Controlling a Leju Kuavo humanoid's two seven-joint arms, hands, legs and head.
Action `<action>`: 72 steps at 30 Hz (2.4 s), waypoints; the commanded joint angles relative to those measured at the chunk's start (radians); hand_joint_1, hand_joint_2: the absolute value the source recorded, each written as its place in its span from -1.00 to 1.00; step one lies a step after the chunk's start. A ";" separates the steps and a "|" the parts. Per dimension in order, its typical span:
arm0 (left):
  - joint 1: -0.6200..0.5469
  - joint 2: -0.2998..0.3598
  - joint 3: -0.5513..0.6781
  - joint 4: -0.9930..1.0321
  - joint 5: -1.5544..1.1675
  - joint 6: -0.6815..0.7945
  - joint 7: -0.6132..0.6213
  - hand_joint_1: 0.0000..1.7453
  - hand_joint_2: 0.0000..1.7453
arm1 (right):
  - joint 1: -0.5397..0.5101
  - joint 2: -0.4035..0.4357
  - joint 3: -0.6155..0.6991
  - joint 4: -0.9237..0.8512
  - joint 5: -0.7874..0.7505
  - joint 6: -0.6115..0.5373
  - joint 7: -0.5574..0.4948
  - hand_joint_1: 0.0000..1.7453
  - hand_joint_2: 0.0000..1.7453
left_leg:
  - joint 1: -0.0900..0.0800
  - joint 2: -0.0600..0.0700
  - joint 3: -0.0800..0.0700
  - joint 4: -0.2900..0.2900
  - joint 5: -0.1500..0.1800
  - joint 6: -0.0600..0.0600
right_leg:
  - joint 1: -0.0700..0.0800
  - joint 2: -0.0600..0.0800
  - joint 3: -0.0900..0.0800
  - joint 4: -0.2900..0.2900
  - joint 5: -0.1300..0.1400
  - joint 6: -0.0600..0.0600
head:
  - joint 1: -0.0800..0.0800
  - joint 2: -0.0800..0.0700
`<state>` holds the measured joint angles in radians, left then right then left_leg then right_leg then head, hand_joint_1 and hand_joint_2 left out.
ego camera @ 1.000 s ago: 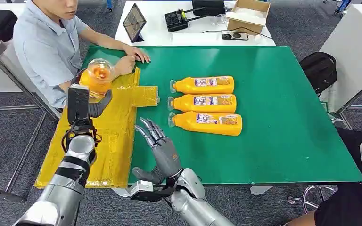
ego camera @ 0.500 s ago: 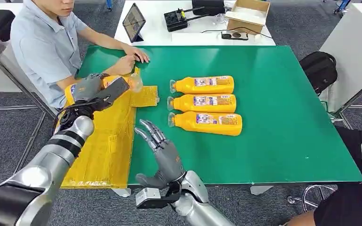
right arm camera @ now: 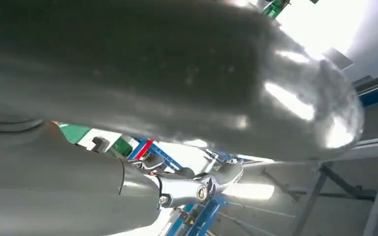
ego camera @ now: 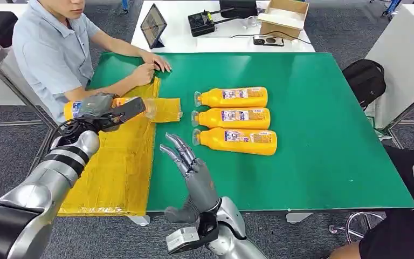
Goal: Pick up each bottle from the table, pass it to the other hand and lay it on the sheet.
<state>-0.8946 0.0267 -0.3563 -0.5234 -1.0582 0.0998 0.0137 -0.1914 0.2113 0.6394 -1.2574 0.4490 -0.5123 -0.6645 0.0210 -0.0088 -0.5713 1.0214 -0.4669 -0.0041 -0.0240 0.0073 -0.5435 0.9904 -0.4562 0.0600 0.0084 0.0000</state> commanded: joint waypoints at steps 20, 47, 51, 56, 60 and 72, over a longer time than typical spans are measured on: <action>0.649 -0.187 0.248 -0.956 1.175 0.000 -0.541 -1.00 1.00 | 0.159 -0.114 -0.022 -0.287 0.049 -0.186 -0.034 -1.00 1.00 | 0.000 0.000 0.001 -0.001 0.001 0.002 | 0.001 -0.001 0.002 -0.002 0.001 -0.003 | 0.000 0.000; 0.697 -0.179 0.252 -1.010 1.220 0.010 -0.550 -1.00 1.00 | 0.188 -0.095 -0.140 -0.260 0.159 -0.186 -0.034 -1.00 1.00 | 0.000 0.002 0.002 -0.001 0.001 0.001 | 0.001 0.001 0.002 -0.002 0.001 -0.003 | 0.000 0.000; 0.697 -0.179 0.252 -1.010 1.220 0.010 -0.550 -1.00 1.00 | 0.188 -0.095 -0.140 -0.260 0.159 -0.186 -0.034 -1.00 1.00 | 0.000 0.002 0.001 -0.001 0.001 0.002 | 0.001 0.001 0.001 -0.001 0.002 -0.003 | 0.000 0.000; 0.711 -0.177 0.254 -1.022 1.222 0.010 -0.551 -1.00 1.00 | 0.182 -0.110 -0.142 -0.262 0.144 -0.186 -0.034 -1.00 1.00 | 0.000 0.000 0.000 0.000 0.001 0.001 | 0.000 -0.001 0.001 0.000 0.000 -0.002 | 0.000 0.000; 0.711 -0.177 0.254 -1.022 1.222 0.010 -0.551 -1.00 1.00 | 0.182 -0.110 -0.142 -0.262 0.144 -0.186 -0.034 -1.00 1.00 | -0.001 -0.001 -0.001 0.001 0.000 0.001 | 0.000 -0.002 -0.001 0.001 -0.001 -0.002 | 0.000 0.000; 0.743 -0.180 0.265 -1.052 1.220 0.032 -0.557 -1.00 1.00 | 0.191 -0.100 -0.213 -0.214 0.166 -0.186 -0.034 -1.00 1.00 | 0.000 0.000 0.000 -0.001 0.000 0.001 | 0.001 -0.001 0.001 -0.002 0.000 -0.002 | 0.000 0.000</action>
<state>-0.3268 -0.1255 -0.1503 -1.3128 0.0394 0.1045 -0.5425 -0.0861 0.1331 0.7087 -1.4848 0.4575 -0.6951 -0.6645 0.0209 -0.0088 -0.5715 1.0212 -0.4670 -0.0046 -0.0240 0.0071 -0.5437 0.9898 -0.4563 0.0599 0.0088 0.0000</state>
